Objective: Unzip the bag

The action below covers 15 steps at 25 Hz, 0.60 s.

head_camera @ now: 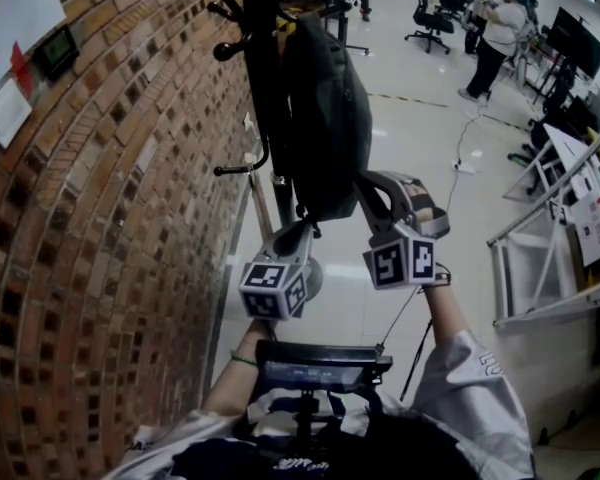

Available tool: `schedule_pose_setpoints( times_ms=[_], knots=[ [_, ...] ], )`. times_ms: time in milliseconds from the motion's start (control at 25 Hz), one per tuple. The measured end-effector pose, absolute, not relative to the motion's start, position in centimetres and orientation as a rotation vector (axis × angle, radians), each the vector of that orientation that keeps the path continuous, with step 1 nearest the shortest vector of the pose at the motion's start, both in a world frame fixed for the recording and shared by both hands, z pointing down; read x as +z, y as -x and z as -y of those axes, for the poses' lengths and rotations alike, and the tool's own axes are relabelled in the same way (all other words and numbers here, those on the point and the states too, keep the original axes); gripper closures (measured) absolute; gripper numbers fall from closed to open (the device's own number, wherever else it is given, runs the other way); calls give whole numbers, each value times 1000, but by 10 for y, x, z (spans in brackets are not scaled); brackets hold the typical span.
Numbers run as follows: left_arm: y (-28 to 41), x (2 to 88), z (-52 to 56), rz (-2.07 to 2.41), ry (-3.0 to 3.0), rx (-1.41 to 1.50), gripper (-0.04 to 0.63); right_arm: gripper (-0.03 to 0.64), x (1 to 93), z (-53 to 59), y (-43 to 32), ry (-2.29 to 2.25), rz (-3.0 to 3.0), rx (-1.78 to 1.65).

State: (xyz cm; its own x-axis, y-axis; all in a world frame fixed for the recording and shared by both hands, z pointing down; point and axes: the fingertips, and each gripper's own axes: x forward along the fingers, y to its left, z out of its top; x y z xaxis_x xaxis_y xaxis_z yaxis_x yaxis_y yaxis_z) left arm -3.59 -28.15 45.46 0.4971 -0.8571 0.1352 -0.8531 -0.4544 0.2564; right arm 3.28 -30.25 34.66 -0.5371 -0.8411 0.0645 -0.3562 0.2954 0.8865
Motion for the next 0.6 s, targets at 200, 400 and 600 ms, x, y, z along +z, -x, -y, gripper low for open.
schedule_pose_setpoints(
  times_ms=[200,400,600],
  knots=[
    [34,454,279,1438,-2440,-6,588,606,360,301,-35,-1063,2044,-1154],
    [31,456,279,1429,-2458,-13,588,604,377,301,-36,-1051,2042,-1119],
    [29,456,278,1421,-2453,-5,588,604,395,301,-38,-1036,2045,-1077]
  ],
)
